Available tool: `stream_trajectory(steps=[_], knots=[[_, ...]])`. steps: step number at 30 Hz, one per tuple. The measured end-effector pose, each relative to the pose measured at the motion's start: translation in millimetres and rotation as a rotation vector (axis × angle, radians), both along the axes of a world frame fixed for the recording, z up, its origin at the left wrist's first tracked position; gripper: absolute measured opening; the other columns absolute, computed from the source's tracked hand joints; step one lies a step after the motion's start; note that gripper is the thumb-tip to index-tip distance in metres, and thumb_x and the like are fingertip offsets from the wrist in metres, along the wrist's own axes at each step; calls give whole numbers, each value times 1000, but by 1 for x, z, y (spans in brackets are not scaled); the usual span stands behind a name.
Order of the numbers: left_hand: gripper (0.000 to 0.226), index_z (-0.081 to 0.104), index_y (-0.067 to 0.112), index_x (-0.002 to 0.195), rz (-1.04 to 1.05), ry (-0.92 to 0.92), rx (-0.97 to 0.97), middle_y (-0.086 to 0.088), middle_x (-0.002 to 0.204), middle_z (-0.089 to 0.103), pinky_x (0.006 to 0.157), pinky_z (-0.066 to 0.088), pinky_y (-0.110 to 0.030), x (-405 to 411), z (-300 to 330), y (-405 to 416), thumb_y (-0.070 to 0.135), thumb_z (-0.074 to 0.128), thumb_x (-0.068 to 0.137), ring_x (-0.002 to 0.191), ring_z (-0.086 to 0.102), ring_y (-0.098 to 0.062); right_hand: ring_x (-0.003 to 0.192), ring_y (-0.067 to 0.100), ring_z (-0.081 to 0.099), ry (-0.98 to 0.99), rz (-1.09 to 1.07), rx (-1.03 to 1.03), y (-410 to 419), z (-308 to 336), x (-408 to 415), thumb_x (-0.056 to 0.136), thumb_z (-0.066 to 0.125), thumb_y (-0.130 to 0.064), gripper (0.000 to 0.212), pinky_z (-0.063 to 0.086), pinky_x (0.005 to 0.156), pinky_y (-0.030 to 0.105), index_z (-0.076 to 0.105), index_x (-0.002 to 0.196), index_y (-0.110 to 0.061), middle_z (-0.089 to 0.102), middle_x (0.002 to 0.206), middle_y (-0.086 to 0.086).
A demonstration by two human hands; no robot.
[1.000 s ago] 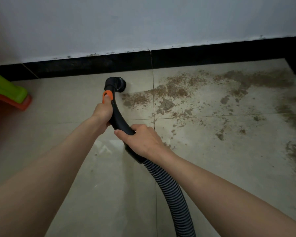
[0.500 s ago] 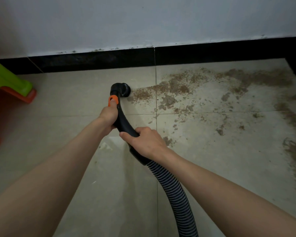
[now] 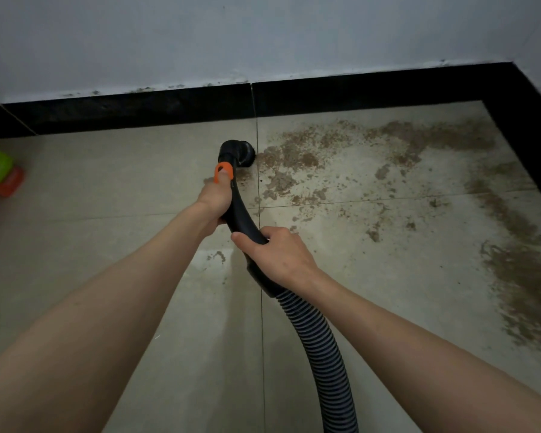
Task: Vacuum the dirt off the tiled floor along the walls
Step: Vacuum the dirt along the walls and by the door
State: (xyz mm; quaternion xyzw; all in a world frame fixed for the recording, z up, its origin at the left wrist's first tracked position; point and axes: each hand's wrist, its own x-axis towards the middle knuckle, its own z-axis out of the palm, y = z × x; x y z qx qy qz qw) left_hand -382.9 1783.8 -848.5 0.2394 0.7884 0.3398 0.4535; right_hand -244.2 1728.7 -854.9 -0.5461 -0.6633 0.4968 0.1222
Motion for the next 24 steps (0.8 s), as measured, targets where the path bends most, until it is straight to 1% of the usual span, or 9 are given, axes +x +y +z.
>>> stream_trajectory(steps=[4, 9, 12, 14, 16, 18, 21, 24], knots=[[63, 44, 1, 132, -23, 7, -11, -19, 127, 54, 98, 46, -46, 8, -1, 6, 51, 23, 100, 114, 54, -34, 70, 20, 67, 17, -23, 6, 3, -2, 6, 86, 54, -62, 40, 53, 66, 35, 54, 71, -26, 65, 72, -2], [60, 42, 2, 132, -20, 13, -5, -18, 124, 55, 94, 49, -42, 6, 0, 8, 50, 24, 101, 111, 55, -32, 72, 20, 67, 38, -36, -8, 4, -2, 5, 86, 55, -62, 38, 55, 68, 36, 56, 73, -26, 68, 76, 0], [59, 44, 2, 130, 24, 4, 24, -14, 115, 55, 91, 49, -39, 0, 2, 4, 49, 26, 101, 103, 55, -28, 71, 20, 68, 43, -18, -5, 3, 2, -1, 85, 55, -63, 40, 57, 69, 37, 58, 76, -24, 69, 77, 1], [59, 45, 2, 129, 57, -1, 39, -12, 111, 54, 88, 48, -37, -7, 5, -3, 50, 27, 100, 100, 54, -26, 69, 20, 67, 30, 11, 13, -1, 5, -6, 85, 54, -65, 43, 55, 66, 35, 59, 76, -23, 69, 75, 0], [59, 45, 2, 130, 97, 6, 51, -12, 112, 54, 84, 48, -36, -16, 7, -15, 51, 28, 100, 102, 54, -26, 64, 18, 65, 9, 53, 28, -6, 9, -11, 85, 54, -66, 45, 51, 58, 30, 58, 75, -23, 66, 70, -2], [60, 43, 2, 131, 153, 12, 65, -14, 116, 55, 82, 47, -35, -25, 9, -27, 51, 28, 100, 106, 55, -28, 61, 16, 64, -3, 111, 39, -12, 13, -17, 85, 53, -67, 46, 47, 55, 28, 58, 74, -22, 64, 67, -3], [59, 43, 3, 130, 230, 34, 66, -13, 117, 54, 82, 46, -35, -39, 12, -47, 51, 26, 100, 105, 54, -27, 64, 17, 64, 0, 175, 34, -26, 18, -30, 85, 52, -67, 47, 47, 57, 29, 58, 74, -22, 66, 71, -3], [60, 43, 2, 130, 260, 56, 33, -15, 119, 54, 82, 46, -36, -50, 14, -65, 50, 26, 100, 108, 54, -29, 64, 17, 62, 32, 198, -6, -41, 19, -40, 86, 54, -65, 46, 43, 56, 29, 55, 71, -22, 63, 69, -3]])
